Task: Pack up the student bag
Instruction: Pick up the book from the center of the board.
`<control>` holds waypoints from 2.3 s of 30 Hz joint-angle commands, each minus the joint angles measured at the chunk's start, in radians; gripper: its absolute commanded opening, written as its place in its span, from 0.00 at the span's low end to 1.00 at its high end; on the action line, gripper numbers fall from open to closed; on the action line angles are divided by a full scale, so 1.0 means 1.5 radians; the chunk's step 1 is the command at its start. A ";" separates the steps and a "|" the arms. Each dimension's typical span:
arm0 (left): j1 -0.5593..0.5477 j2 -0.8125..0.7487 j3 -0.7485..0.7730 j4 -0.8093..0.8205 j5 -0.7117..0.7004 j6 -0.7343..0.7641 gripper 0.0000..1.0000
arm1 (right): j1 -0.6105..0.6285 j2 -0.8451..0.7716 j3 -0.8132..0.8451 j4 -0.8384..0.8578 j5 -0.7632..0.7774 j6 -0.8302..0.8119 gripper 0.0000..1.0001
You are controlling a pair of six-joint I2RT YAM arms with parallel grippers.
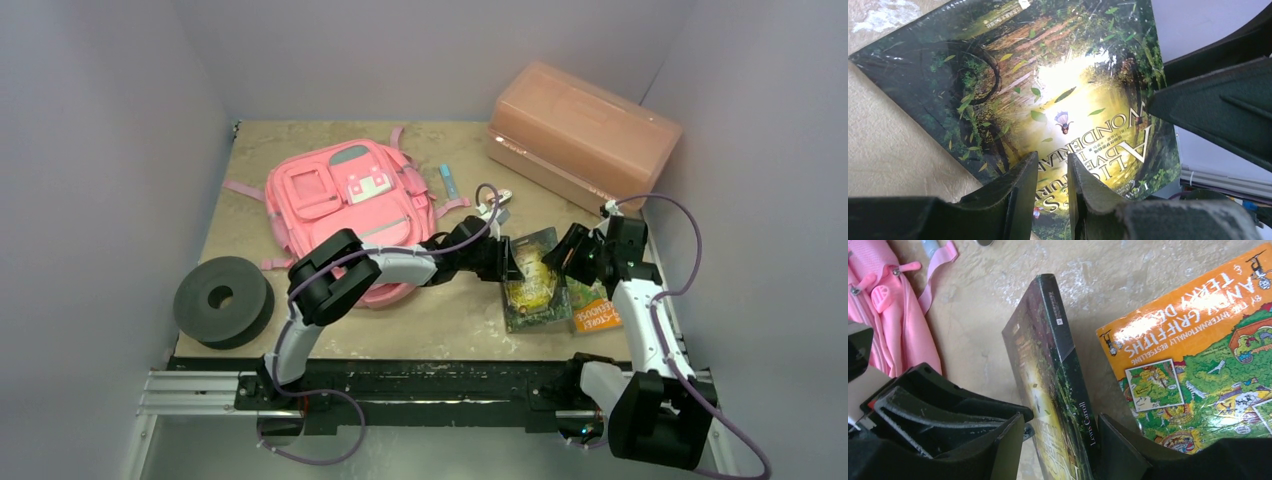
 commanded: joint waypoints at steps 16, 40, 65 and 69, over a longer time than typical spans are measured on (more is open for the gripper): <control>-0.005 -0.083 -0.126 0.034 -0.009 -0.012 0.28 | 0.202 -0.028 0.080 -0.046 -0.015 0.047 0.11; 0.401 -0.790 -0.057 -0.607 -0.006 0.387 0.78 | 0.374 0.239 0.286 0.466 -0.456 0.252 0.00; 0.437 -0.698 -0.215 -0.457 0.542 0.373 0.61 | 0.507 0.277 0.268 0.401 -0.612 0.108 0.00; 0.437 -0.734 -0.248 -0.452 0.594 0.298 0.45 | 0.515 0.259 0.264 0.385 -0.622 0.070 0.00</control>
